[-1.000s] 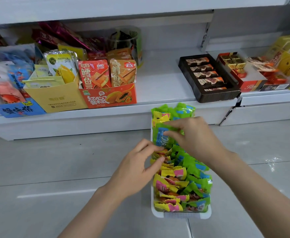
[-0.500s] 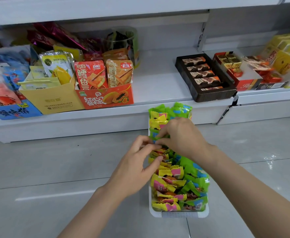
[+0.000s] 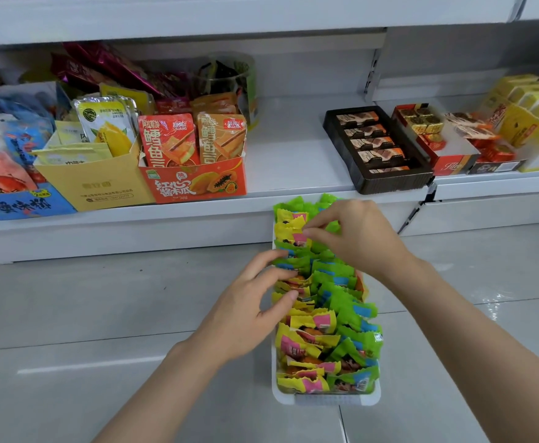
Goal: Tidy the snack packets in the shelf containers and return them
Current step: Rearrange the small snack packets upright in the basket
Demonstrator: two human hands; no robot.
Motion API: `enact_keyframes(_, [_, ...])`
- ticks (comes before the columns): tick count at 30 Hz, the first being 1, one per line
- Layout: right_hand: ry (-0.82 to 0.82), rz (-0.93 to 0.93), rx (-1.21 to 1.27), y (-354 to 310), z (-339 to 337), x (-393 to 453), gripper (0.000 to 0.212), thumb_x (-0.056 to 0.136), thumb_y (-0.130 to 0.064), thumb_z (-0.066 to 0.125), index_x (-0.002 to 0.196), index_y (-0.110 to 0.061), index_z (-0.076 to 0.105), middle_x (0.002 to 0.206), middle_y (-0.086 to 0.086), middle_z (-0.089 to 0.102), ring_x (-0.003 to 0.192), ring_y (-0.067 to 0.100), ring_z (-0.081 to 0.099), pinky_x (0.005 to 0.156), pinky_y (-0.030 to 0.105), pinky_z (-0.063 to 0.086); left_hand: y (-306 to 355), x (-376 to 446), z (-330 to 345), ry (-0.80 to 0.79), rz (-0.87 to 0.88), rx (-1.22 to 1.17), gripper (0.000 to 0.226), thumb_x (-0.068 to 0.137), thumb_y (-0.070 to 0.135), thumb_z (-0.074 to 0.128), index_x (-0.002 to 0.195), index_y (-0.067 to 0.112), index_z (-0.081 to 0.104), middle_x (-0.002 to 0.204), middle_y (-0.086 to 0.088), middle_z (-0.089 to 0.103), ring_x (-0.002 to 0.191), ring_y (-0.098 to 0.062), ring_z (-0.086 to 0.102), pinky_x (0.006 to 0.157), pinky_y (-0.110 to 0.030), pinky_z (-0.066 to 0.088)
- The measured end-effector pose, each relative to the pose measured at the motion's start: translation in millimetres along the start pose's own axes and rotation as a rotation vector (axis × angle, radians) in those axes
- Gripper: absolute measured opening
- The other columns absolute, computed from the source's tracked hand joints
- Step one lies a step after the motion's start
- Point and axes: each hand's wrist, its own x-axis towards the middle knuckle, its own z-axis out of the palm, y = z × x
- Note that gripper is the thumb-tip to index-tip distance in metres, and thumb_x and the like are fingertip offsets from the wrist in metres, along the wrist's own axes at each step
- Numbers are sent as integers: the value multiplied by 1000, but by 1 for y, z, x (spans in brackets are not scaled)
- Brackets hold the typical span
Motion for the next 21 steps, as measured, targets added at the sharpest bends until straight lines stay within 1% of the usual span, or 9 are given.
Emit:
enact_keyframes(1, [17, 1, -13, 1, -1, 3, 14, 84, -40, 75, 89, -29, 81, 93, -4, 73, 84, 6, 64, 79, 30, 47, 0, 0, 0, -3, 2, 0, 36, 95, 49, 50, 123, 30, 63, 146, 27, 35, 132, 10, 38, 101, -5, 30])
enact_keyframes(3, [-19, 17, -81, -1, 4, 7, 14, 82, -42, 78, 91, -31, 81, 99, 0, 66, 94, 16, 61, 81, 31, 46, 0, 0, 0, -6, 7, -8, 35, 96, 45, 52, 124, 28, 63, 144, 25, 37, 131, 10, 39, 101, -4, 30])
enact_keyframes(7, [-119, 41, -228, -11, 26, 7, 26, 79, -45, 79, 100, -30, 78, 112, 4, 60, 103, 22, 61, 88, 32, 48, 0, -3, -1, -5, -13, -7, 35, 96, 44, 54, 126, 29, 62, 136, 24, 39, 126, 9, 43, 96, -2, 32])
enact_keyframes(10, [-65, 57, -256, -16, 34, 10, 21, 82, -39, 77, 100, -29, 78, 115, 5, 57, 109, 24, 59, 91, 35, 48, 1, -4, -2, -14, -20, 9, 39, 94, 48, 51, 128, 30, 61, 131, 25, 40, 122, 9, 45, 94, -5, 36])
enact_keyframes(14, [2, 3, -321, -20, 34, 9, 14, 88, -35, 71, 98, -26, 76, 118, 1, 55, 117, 24, 49, 94, 38, 41, 0, -4, -3, -23, -4, 16, 33, 98, 41, 56, 129, 30, 61, 129, 23, 43, 120, 7, 46, 93, -5, 37])
enact_keyframes(16, [86, -60, -191, -21, 24, 5, 10, 91, -26, 70, 94, -17, 74, 115, 4, 59, 111, 26, 53, 93, 40, 43, 0, -4, -4, -13, -8, 9, 33, 98, 40, 57, 129, 30, 61, 129, 23, 45, 121, 8, 46, 94, -4, 36])
enact_keyframes(18, [161, -104, -26, -21, 5, 1, 8, 93, -18, 66, 90, -11, 67, 102, 7, 67, 95, 28, 62, 84, 38, 45, -1, -3, -4, -3, -11, -3, 33, 97, 39, 58, 129, 31, 62, 130, 23, 46, 121, 8, 47, 96, -4, 35])
enact_keyframes(20, [242, -96, 64, -24, -22, 0, 10, 95, -18, 64, 86, -14, 60, 84, 4, 70, 77, 26, 63, 71, 33, 44, -1, -2, -3, 4, -13, -17, 32, 97, 38, 60, 128, 31, 63, 131, 22, 48, 122, 7, 48, 99, -6, 35])
enact_keyframes(21, [295, -93, 99, -25, -37, 0, 12, 95, -20, 63, 85, -16, 58, 79, 1, 68, 74, 25, 63, 70, 32, 46, -1, -1, -3, 4, -11, -21, 33, 96, 40, 60, 128, 31, 62, 131, 22, 49, 122, 7, 48, 100, -8, 36])
